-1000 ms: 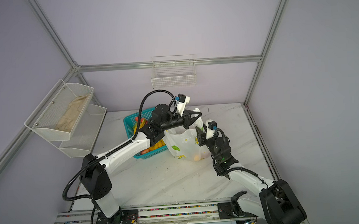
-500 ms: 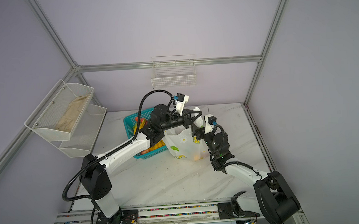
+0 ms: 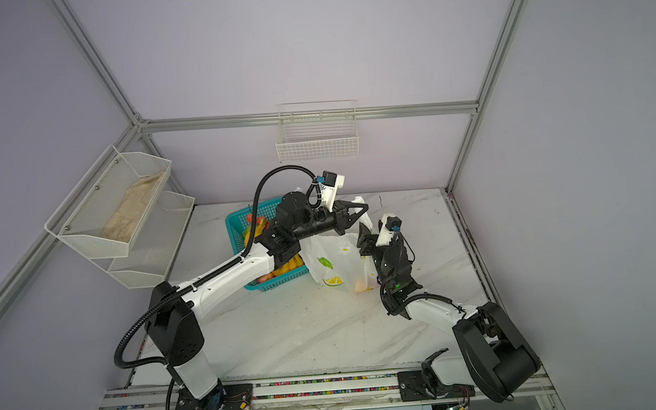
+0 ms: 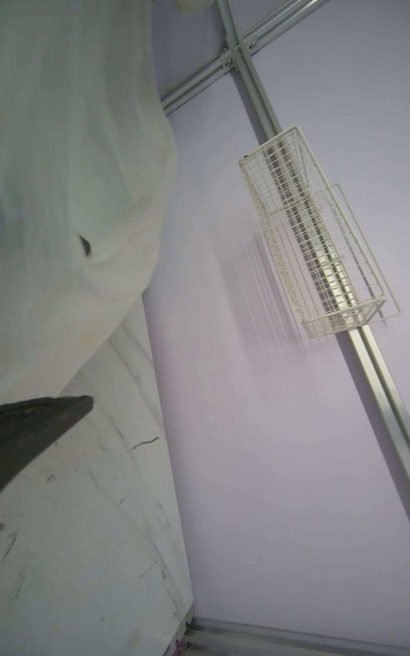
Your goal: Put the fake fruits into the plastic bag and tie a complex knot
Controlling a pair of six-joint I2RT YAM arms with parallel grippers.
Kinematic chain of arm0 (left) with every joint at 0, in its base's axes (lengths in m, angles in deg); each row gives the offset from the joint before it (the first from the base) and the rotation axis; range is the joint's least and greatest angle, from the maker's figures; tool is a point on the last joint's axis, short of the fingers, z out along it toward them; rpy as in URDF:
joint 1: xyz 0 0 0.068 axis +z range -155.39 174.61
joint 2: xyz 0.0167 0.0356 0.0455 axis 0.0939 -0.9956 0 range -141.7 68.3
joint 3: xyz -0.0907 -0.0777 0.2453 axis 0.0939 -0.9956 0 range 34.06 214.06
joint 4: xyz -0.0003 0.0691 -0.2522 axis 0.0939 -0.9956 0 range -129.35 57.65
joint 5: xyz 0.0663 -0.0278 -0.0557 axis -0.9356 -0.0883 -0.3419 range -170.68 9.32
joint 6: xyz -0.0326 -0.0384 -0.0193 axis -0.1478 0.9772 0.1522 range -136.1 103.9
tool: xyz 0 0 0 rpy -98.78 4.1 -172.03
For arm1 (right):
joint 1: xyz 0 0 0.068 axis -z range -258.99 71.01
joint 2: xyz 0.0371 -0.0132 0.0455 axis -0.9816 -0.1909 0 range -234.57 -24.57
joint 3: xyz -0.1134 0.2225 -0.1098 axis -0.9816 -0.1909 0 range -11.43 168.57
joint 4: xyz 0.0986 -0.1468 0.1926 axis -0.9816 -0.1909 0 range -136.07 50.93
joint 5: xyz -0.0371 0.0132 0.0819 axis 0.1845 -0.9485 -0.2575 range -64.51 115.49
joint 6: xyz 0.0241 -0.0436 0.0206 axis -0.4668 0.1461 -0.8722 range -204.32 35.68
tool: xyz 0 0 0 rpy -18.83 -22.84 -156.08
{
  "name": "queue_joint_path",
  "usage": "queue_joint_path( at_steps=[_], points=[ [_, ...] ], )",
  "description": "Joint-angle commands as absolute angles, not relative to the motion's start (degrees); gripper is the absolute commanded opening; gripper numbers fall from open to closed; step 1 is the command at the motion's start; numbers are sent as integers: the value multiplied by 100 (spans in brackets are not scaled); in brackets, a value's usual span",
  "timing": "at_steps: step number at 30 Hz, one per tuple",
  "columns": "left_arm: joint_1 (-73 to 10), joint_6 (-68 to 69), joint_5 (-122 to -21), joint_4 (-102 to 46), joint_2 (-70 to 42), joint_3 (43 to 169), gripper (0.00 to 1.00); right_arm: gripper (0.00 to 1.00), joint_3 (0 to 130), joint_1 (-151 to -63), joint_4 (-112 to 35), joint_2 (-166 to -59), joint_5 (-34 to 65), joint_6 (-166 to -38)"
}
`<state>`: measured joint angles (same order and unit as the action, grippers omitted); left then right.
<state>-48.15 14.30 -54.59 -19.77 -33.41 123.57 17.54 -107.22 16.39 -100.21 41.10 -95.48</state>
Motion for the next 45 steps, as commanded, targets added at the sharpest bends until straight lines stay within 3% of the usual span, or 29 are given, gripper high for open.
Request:
queue_joint_path(
  at_steps=[1,3,8,11,18,24,31,35,40,45],
  points=[
    [-4719,1255,-5515,-1717,-3077,12202,0,63,1521,-10703,1262,-9838,3928,-9282],
    [-4692,1150,-5496,-1806,-3089,12258,0,65,1501,-10695,1250,-9733,3499,-9012],
    [-4589,1040,-5465,-1909,-3067,12327,0,83,1689,-10653,697,-9263,2518,-8438],
    [-4523,1010,-5358,-1976,-3049,12382,0,89,1704,-10461,464,-8865,1957,-8325],
    [-4407,974,-5078,-2040,-2995,12453,0,94,1879,-9666,410,-8513,15,-8227],
    [-4354,983,-4933,-2042,-2986,12490,0,90,2744,-8851,589,-9668,-2363,-8469],
    [-4345,1019,-4852,-2073,-3040,12564,0,69,3409,-8704,1413,-10801,-3877,-9048],
    [-4335,1018,-4856,-2108,-3060,12588,0,51,3598,-8711,2143,-11204,-4145,-9662],
    [-4326,1036,-4860,-2145,-3119,12651,0,37,3680,-8765,2476,-11359,-4192,-9903],
    [-4330,1045,-4877,-2171,-3132,12678,0,5,3638,-8805,2504,-11390,-4079,-10003]
  ],
)
